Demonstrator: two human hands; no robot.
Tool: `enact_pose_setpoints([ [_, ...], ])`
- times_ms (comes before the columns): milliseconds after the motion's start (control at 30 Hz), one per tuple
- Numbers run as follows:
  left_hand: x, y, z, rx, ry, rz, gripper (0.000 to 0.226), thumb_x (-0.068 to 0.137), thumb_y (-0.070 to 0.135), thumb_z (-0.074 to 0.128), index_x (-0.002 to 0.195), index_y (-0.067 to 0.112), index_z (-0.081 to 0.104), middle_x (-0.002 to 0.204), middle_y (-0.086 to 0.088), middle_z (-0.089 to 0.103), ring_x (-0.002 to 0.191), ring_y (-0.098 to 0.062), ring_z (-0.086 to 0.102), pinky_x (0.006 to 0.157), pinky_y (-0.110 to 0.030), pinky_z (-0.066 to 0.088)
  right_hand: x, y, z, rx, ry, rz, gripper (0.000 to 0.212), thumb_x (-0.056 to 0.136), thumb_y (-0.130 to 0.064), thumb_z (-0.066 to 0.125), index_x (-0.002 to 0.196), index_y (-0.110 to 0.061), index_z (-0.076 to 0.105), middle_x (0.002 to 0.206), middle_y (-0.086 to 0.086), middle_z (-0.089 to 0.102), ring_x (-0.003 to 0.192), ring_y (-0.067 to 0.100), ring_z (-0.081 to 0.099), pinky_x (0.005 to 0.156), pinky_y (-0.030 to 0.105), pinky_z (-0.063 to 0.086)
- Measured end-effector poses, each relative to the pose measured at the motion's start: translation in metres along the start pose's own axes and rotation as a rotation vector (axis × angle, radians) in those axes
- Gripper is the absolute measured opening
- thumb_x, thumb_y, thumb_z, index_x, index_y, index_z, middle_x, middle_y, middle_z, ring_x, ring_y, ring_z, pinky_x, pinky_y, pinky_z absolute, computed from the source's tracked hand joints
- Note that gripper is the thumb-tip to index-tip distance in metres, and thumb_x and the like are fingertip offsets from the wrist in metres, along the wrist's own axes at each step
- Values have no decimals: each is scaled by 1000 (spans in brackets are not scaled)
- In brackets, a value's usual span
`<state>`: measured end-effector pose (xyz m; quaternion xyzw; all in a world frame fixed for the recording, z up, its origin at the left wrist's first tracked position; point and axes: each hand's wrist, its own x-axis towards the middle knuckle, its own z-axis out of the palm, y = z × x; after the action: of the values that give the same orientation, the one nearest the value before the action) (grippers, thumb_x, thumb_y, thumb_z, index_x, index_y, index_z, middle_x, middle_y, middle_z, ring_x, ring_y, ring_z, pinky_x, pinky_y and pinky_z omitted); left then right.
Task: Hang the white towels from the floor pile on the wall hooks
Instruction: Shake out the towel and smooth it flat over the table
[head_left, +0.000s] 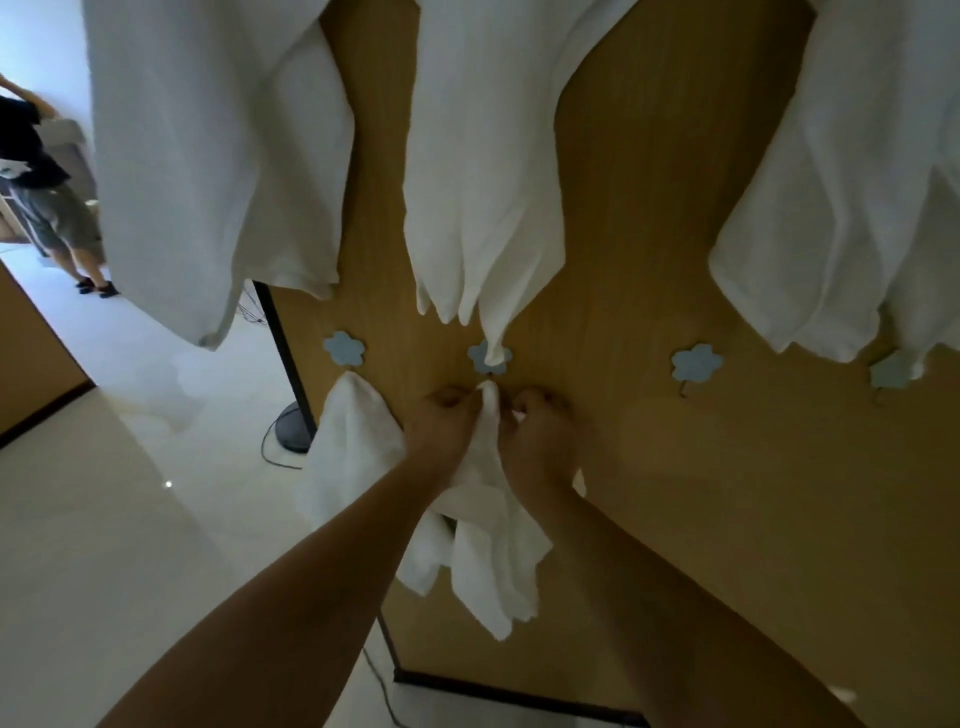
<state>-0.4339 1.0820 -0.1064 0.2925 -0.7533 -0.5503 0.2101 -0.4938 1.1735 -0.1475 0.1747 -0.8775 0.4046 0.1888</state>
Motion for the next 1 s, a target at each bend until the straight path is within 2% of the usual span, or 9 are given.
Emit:
enact_pose_setpoints([
  [100, -3, -8, 0, 336, 11, 159, 36, 100, 39, 46, 91, 18, 74, 89, -3, 73, 85, -23, 66, 80, -36, 53, -9, 1, -2, -114, 158, -198, 29, 92, -37, 52, 79, -24, 75, 79, 4, 59, 81, 28, 53, 79, 38, 42],
  [167, -1, -16, -4, 532, 43, 240, 35, 96, 41, 41, 95, 30, 74, 103, 2, 71, 95, -25, 63, 83, -43, 53, -11, 0, -5, 17, 110, -196, 31, 91, -35, 50, 84, -21, 77, 87, 5, 56, 84, 26, 52, 76, 38, 46],
  [300, 3, -24, -12, 792, 42, 374, 29, 90, 43, 45, 93, 35, 73, 111, 7, 66, 104, -25, 58, 87, -42, 48, -6, -17, -6, 161, -2, -148, 52, 99, -43, 43, 61, -13, 63, 61, 2, 58, 61, 16, 53, 60, 33, 45],
  [500, 18, -20, -33, 687, -300, 458, 33, 96, 6, 43, 107, 18, 72, 112, 0, 71, 104, -21, 63, 86, -26, 46, 1, -45, 2, -63, 76, 13, 38, 94, -31, 57, 61, -17, 47, 55, -3, 46, 49, 12, 41, 53, 26, 29],
  [600, 31, -22, -53, 593, -309, 455, 29, 95, 8, 49, 104, 19, 74, 108, 1, 73, 101, -21, 65, 85, -28, 49, -6, -55, 10, -246, 62, 71, 31, 98, -36, 53, 75, -16, 57, 69, 2, 61, 61, 16, 54, 60, 28, 36],
  [667, 39, -23, -67, 504, -304, 458, 19, 93, 24, 58, 87, 17, 75, 88, -1, 75, 86, -20, 68, 77, -32, 53, -16, -54, 17, -230, 14, 184, 25, 94, -35, 59, 95, -11, 64, 91, 7, 69, 83, 22, 66, 71, 31, 47],
  [733, 41, -23, -81, 467, -345, 473, 29, 85, 36, 60, 78, 11, 72, 77, -4, 73, 77, -19, 67, 73, -34, 54, -33, -49, 24, -212, -74, 351, 32, 90, -33, 65, 112, -11, 60, 107, 8, 69, 99, 25, 66, 84, 34, 52],
  [867, 44, -31, -97, 478, -393, 584, 30, 78, 23, 46, 79, 3, 69, 77, -9, 70, 71, -19, 61, 69, -38, 52, -64, -43, 32, -199, -146, 514, 51, 85, -37, 70, 124, -12, 50, 119, 7, 65, 108, 27, 63, 88, 37, 53],
  [1000, 41, -42, -91, 506, -357, 696, 17, 84, 11, 55, 69, 19, 55, 63, 5, 54, 65, -18, 53, 58, -34, 44, -75, -57, 23, -193, -141, 538, 89, 65, -58, 79, 133, -18, 39, 126, 4, 59, 115, 31, 58, 92, 46, 51],
])
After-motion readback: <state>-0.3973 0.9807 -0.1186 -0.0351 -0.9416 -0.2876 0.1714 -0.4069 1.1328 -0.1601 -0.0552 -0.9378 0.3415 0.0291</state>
